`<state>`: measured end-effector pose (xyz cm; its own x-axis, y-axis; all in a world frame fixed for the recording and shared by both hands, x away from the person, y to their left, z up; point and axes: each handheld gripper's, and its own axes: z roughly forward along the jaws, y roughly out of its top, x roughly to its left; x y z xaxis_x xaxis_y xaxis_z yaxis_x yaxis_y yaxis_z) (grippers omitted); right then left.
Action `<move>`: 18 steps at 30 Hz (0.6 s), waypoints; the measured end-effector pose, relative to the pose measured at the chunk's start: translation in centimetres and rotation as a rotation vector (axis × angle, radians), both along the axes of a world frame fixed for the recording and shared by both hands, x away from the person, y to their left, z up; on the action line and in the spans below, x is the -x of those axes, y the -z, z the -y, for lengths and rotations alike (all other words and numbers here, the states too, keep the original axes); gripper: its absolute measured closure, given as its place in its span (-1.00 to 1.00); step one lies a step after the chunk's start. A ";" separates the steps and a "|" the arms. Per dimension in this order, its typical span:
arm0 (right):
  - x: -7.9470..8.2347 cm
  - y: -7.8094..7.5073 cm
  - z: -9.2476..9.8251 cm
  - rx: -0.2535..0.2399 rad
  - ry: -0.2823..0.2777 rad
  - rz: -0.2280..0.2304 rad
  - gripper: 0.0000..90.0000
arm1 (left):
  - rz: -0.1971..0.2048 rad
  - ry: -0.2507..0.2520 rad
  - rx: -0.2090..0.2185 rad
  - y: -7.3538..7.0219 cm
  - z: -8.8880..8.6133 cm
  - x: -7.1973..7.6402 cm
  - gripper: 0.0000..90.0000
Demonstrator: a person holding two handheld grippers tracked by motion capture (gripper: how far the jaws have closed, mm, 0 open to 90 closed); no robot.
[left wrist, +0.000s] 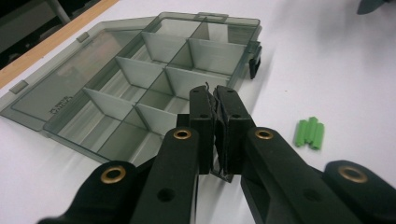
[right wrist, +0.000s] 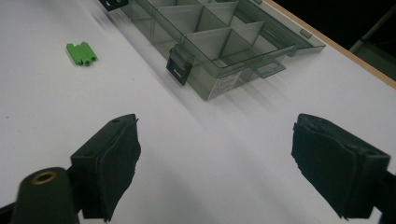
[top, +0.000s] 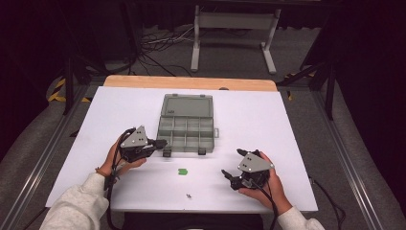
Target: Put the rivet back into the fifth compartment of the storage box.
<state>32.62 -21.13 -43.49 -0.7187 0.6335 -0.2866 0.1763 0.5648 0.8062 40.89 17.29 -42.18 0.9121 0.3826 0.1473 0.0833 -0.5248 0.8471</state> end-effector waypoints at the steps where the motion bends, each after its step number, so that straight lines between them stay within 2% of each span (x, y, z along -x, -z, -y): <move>1: 0.0 0.0 0.0 0.000 0.001 0.000 -0.65 | -0.004 -0.005 0.002 0.0 0.1 -0.1 0.92; 18: 0.0 0.0 0.0 0.001 0.002 -0.002 -0.65 | -0.014 -0.042 -0.017 0.6 0.5 -1.8 0.92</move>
<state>32.63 -21.15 -43.53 -0.7181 0.6346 -0.2856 0.1790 0.5651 0.8054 42.70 16.83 -42.79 0.8975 0.4178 0.1414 0.1174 -0.5352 0.8366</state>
